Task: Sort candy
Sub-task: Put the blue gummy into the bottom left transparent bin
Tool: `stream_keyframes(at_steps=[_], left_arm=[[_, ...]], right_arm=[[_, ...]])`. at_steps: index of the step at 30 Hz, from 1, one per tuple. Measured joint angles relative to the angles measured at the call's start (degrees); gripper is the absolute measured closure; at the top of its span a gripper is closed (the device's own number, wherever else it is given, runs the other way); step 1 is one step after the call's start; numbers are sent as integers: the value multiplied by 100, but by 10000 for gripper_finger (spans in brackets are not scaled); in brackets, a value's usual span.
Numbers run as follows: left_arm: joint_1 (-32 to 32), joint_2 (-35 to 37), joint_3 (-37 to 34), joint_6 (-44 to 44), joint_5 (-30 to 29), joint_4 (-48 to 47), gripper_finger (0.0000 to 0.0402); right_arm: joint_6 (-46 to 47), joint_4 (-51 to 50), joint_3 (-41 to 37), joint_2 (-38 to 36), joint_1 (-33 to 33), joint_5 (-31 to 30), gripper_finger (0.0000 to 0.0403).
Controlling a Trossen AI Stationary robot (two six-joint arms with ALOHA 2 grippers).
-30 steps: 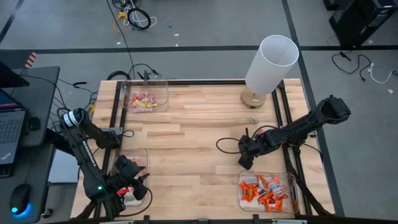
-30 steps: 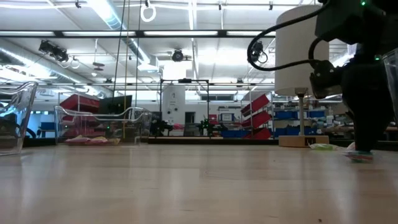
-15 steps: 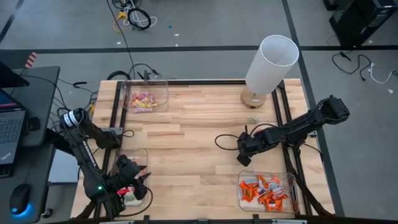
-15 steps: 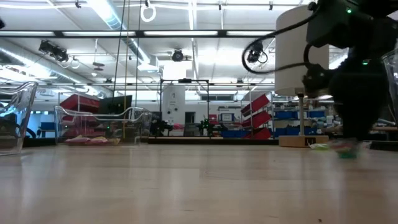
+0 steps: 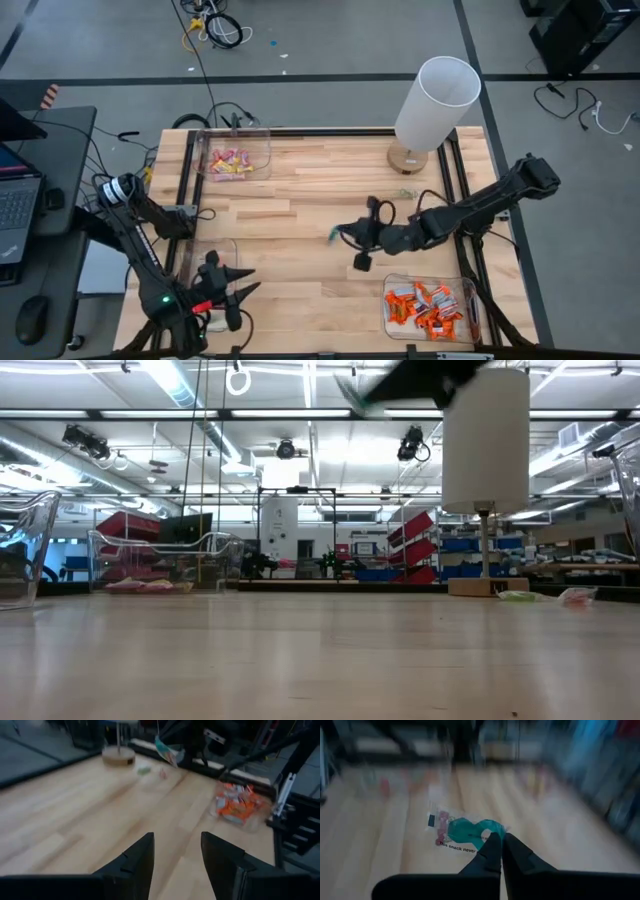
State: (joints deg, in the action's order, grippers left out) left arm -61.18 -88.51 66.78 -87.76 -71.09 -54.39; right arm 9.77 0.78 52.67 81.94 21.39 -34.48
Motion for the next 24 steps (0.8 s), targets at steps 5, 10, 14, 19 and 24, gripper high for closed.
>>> stream_keyframes(at_steps=[5,10,14,19,24], left_arm=[[319,2,-1,822,-299,365,236],[640,2,1,1339,-460,573,231],[810,2,1,2028,-571,681,223],[898,-41,-4,3278,-551,1056,222],[971,-39,-4,3382,-533,1136,221]], right_arm=[[-1779,2217,266,786,205,-761,403],[-3039,3508,771,1667,324,-1309,403],[-3696,4024,1176,2284,417,-1619,403],[-4672,4884,1526,2860,517,-2006,403],[-5562,5793,1619,3156,568,-2057,403]])
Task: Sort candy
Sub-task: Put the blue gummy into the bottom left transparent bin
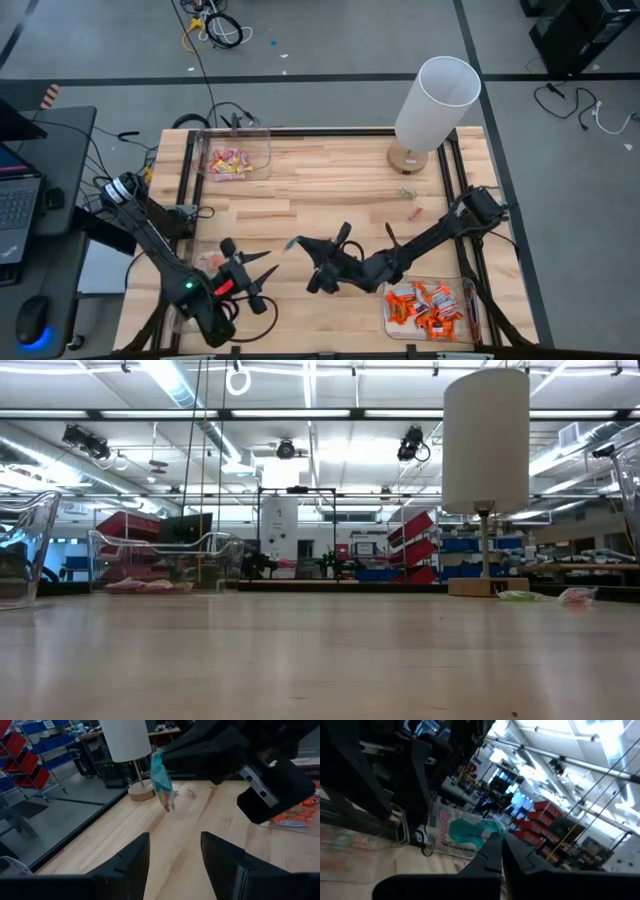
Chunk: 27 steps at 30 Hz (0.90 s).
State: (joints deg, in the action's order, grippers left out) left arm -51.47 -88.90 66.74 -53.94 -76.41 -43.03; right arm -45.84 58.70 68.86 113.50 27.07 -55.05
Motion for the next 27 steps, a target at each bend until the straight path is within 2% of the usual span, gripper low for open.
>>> stream_keyframes(at_steps=[4,9,17,20,27], left_arm=[[83,0,-1,-39,1,35,221],[258,0,-2,-28,-3,231,221],[394,0,-2,-10,56,415,221],[389,-1,-2,185,225,650,221],[482,-2,-2,891,147,1422,222]], right_arm=[[-260,439,0,83,13,111,403],[-185,471,2,83,8,348,403],[-181,465,2,83,-36,408,403],[-147,430,2,83,-63,546,403],[127,415,2,83,-101,845,403]])
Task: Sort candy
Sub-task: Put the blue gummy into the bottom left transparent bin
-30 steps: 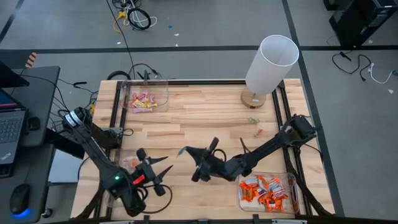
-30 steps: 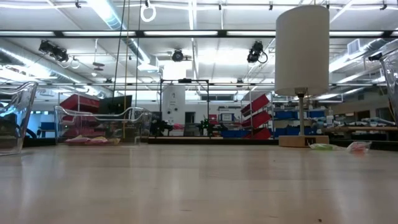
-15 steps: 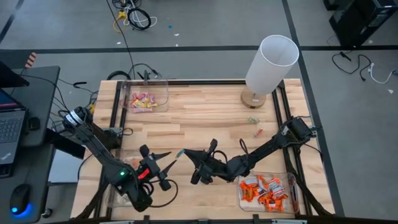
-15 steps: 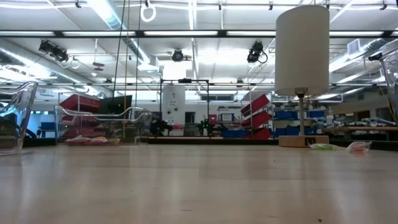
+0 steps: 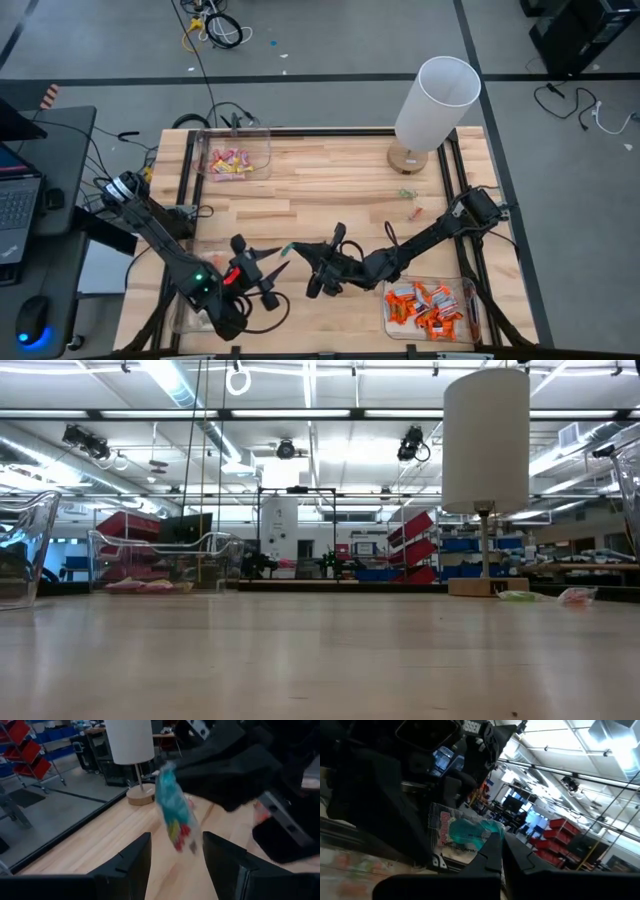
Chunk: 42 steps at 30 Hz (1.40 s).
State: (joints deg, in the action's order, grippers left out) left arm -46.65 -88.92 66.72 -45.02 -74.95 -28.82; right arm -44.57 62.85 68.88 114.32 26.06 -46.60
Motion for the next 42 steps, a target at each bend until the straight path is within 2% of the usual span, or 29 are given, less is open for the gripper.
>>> stream_keyframes(at_steps=[5,9,12,15,17,21,26,29,33,37,40,42], left_arm=[[19,0,0,428,-18,267,226],[7,0,0,436,-5,271,248],[-25,0,0,452,88,252,293],[-101,0,0,604,89,250,366],[-153,0,0,630,106,277,390],[-336,2,100,711,273,336,399],[-478,7,370,688,490,232,400],[-648,11,759,-197,840,-409,400],[-871,11,1411,-2249,1939,-1981,401],[-1164,11,2015,-2926,2964,-2751,401],[-1387,19,2549,-3581,3823,-3740,401],[-1554,22,2726,-4346,4277,-4501,401]], right_arm=[[51,-1,0,0,-2,23,403],[273,-78,-41,-4,91,25,403],[601,-163,-95,-4,142,22,402],[1019,-366,-96,-7,188,-120,394],[1165,-567,-96,-9,256,-414,382],[1438,-722,-96,-9,380,-1069,351],[1337,-601,-98,-61,510,-1906,313],[1224,-597,-98,-76,568,-2720,296],[1203,-597,-101,-76,575,-3203,286],[1180,-521,-101,-76,524,-3065,286],[1013,-594,-101,-76,377,-2473,288],[990,-704,-101,-76,260,-2106,291]])
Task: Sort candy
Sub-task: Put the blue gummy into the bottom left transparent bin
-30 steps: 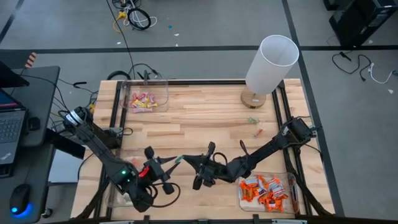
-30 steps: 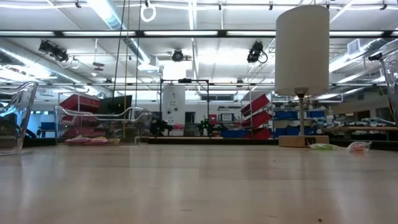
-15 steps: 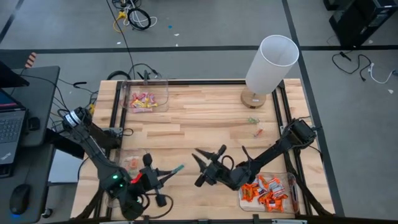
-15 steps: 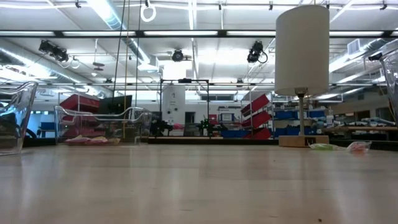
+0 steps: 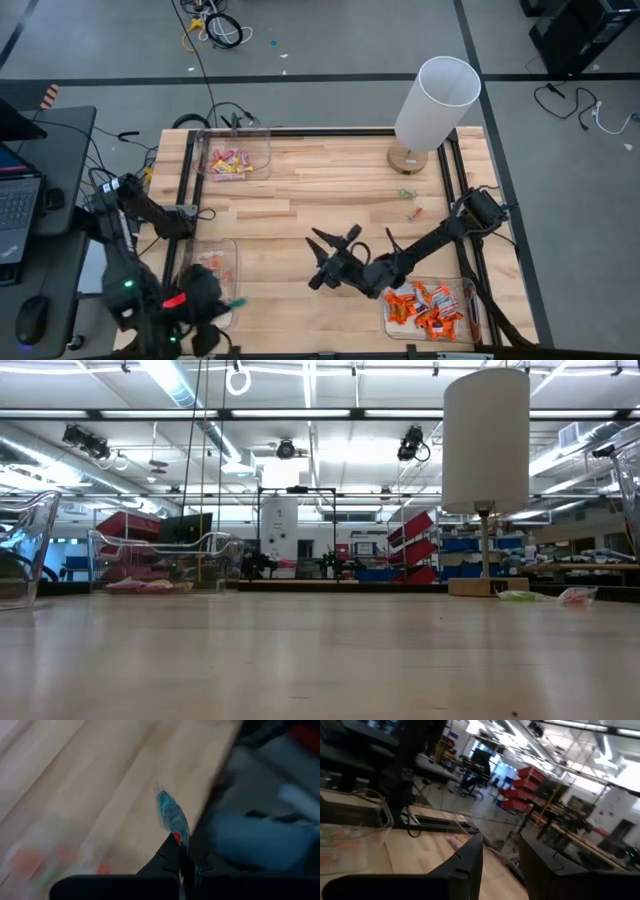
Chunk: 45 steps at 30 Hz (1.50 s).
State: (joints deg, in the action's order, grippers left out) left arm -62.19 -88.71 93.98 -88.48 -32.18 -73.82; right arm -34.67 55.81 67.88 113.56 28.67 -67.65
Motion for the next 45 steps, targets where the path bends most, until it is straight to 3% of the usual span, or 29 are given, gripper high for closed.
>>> stream_keyframes(at_steps=[5,10,14,23,36,45], left_arm=[[-345,-4,-25,-2057,1197,-1605,401],[-365,-9,-627,-2883,1904,-1359,401],[-312,-26,-1310,-2962,2575,-613,401],[-307,-22,-2452,-3168,3061,805,401],[-320,-17,-3090,-3531,3804,1265,401],[-317,-17,-3168,-3625,3789,1356,381]], right_arm=[[-447,-4,0,0,-255,124,295],[-582,-1,-2,-215,-410,14,295],[-634,-32,-2,-369,-595,-363,299],[-693,-31,0,-557,-868,-435,301],[-432,-382,0,-557,-928,-460,301],[-254,-581,0,-557,-925,-478,301]])
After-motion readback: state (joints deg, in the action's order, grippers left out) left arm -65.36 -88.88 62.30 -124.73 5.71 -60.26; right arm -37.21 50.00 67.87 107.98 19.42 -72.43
